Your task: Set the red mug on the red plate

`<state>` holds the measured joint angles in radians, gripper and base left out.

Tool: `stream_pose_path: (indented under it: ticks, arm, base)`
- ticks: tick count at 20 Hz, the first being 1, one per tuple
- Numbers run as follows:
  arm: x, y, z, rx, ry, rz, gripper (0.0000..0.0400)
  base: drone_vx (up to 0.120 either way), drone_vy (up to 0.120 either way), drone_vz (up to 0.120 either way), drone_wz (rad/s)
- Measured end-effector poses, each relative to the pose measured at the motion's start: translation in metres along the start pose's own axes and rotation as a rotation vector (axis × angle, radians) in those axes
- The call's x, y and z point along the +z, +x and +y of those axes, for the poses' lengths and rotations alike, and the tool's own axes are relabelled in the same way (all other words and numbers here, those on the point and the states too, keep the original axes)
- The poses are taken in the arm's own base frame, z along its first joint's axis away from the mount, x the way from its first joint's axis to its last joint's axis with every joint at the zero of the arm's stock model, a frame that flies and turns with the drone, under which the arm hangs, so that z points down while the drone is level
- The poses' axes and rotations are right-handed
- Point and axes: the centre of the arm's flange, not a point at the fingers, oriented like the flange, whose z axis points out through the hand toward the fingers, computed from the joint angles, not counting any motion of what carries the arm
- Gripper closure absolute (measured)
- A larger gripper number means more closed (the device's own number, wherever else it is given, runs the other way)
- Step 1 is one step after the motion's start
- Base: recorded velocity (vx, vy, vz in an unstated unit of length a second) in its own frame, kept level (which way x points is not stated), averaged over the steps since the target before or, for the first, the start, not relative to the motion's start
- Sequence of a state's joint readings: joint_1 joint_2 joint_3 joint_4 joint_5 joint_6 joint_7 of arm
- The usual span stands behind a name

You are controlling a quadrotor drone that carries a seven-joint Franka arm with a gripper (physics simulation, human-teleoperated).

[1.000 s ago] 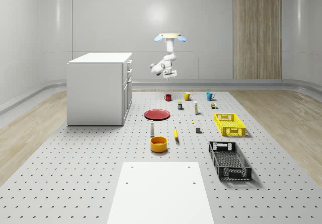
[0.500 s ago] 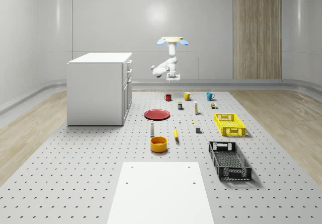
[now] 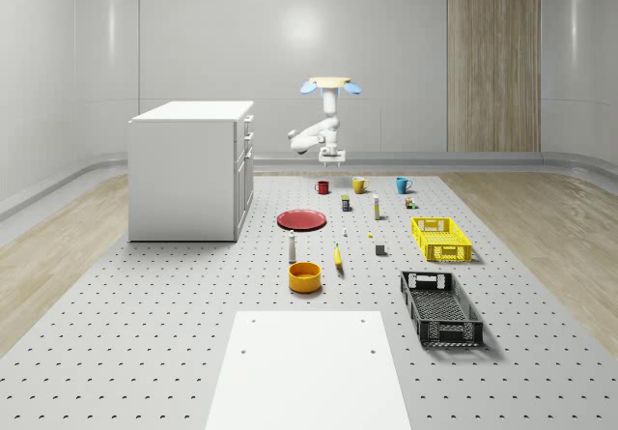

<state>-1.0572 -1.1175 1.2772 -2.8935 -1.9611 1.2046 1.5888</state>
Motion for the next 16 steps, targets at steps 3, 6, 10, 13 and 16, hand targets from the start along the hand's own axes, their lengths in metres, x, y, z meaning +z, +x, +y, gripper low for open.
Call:
stream_pose_path:
  ticks: [3, 6, 10, 13, 16]
  arm:
    - [0.0000, -0.0001, -0.0001, 0.000, -0.001, 0.001, 0.0000]
    - [0.0000, -0.0002, -0.0002, 0.000, -0.002, 0.002, 0.0000]
    - [0.0000, -0.0002, -0.0002, 0.000, -0.002, 0.003, 0.0000]
    - [0.0000, -0.0003, -0.0003, 0.000, -0.003, 0.003, 0.0000]
    - [0.0000, -0.0003, -0.0003, 0.000, -0.003, 0.003, 0.0000]
  base:
    - [0.107, 0.000, -0.120, 0.000]
    - [0.053, 0.000, -0.120, 0.000]
    - [0.000, -0.030, -0.120, 0.000]
    - [0.000, -0.040, -0.120, 0.000]
    - [0.000, 0.000, -0.107, 0.000]
